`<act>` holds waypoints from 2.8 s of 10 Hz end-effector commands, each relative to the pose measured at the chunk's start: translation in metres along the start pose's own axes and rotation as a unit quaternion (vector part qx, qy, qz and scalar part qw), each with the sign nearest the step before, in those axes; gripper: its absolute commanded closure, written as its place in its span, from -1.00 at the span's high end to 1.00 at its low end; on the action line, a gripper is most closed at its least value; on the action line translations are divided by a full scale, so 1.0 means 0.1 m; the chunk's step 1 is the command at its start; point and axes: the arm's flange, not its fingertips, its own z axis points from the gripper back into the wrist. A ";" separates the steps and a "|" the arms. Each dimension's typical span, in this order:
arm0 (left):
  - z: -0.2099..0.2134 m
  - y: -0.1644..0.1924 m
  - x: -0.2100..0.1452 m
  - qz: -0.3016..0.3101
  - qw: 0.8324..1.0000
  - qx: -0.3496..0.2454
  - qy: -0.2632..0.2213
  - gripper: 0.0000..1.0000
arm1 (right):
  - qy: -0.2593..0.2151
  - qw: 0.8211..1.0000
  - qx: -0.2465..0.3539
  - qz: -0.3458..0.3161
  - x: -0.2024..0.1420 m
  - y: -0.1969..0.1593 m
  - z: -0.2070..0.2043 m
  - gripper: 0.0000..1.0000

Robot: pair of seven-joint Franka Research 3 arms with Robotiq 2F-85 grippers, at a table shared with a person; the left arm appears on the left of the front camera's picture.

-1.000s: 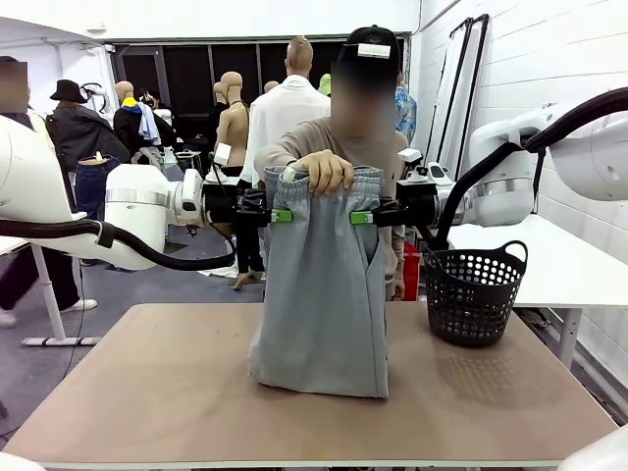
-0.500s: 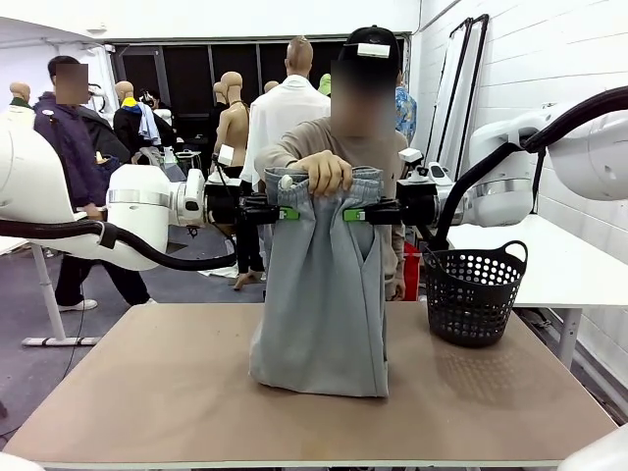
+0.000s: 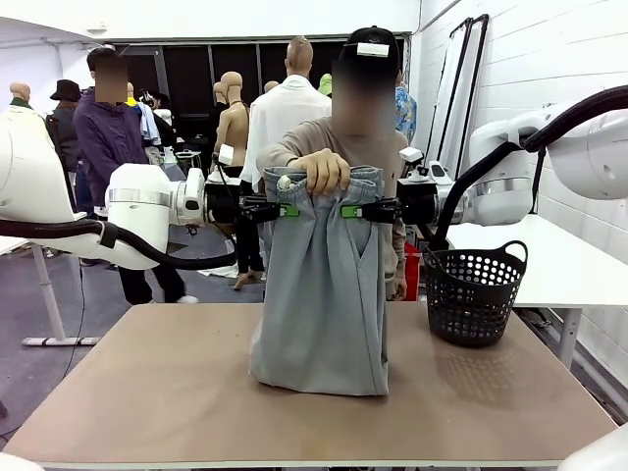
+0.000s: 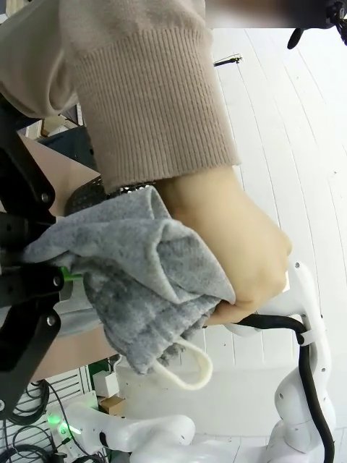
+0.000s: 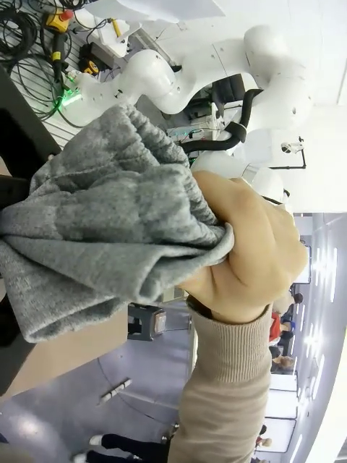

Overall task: Fold the training pants.
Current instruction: Release the ends of the Training pants and then grab the overlapped ends, then fold the Training pants in half.

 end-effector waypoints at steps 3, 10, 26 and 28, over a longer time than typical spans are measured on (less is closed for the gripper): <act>-0.05 0.02 0.06 0.002 1.000 0.008 0.014 -1.00 | 0.009 1.000 0.001 0.005 0.02 -0.10 -0.04 -1.00; 0.00 0.01 0.00 -0.002 1.000 0.005 0.003 -1.00 | 0.001 1.000 0.001 -0.002 -0.02 -0.03 0.00 -1.00; 0.00 0.01 0.00 -0.002 1.000 0.005 0.003 -1.00 | 0.001 1.000 0.001 -0.002 -0.02 -0.03 0.00 -1.00; 0.00 0.01 0.00 -0.002 1.000 0.005 0.003 -1.00 | 0.001 1.000 0.001 -0.002 -0.02 -0.03 0.00 -1.00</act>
